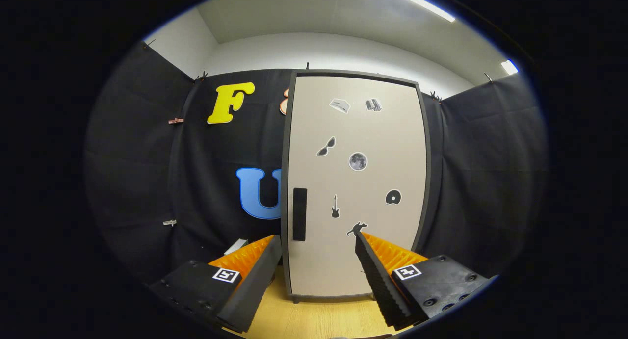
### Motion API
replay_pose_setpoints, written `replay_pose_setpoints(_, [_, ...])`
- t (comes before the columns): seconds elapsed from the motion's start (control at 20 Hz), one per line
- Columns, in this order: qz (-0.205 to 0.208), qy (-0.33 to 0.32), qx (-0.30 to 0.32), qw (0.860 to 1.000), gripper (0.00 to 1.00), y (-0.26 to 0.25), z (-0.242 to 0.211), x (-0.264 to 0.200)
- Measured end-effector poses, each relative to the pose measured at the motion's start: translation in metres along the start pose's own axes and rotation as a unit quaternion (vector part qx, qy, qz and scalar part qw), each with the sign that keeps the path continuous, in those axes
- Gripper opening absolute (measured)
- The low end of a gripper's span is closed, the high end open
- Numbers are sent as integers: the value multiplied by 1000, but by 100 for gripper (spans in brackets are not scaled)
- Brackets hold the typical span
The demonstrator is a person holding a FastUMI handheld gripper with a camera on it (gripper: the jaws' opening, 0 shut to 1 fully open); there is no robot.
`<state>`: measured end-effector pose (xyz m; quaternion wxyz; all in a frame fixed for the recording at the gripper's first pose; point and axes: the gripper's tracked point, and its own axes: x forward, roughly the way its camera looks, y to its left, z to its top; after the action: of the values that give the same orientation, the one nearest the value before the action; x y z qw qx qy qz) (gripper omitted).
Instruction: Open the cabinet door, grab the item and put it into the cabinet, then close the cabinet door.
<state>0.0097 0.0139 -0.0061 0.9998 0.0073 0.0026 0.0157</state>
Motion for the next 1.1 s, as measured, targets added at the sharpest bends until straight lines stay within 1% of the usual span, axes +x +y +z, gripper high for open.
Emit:
replay_pose_setpoints(0.25, [10,4,5,1000,98,10,-4,15])
replay_pose_setpoints(0.55, [22,9,7,1000,98,24,-8,54])
replay_pose_setpoints(0.85, [17,9,16,1000,98,32,-16,94])
replay_pose_setpoints(0.95, [8,17,9,1000,98,31,-25,112])
replay_pose_setpoints(1.1, [11,30,9,999,98,37,-37,138])
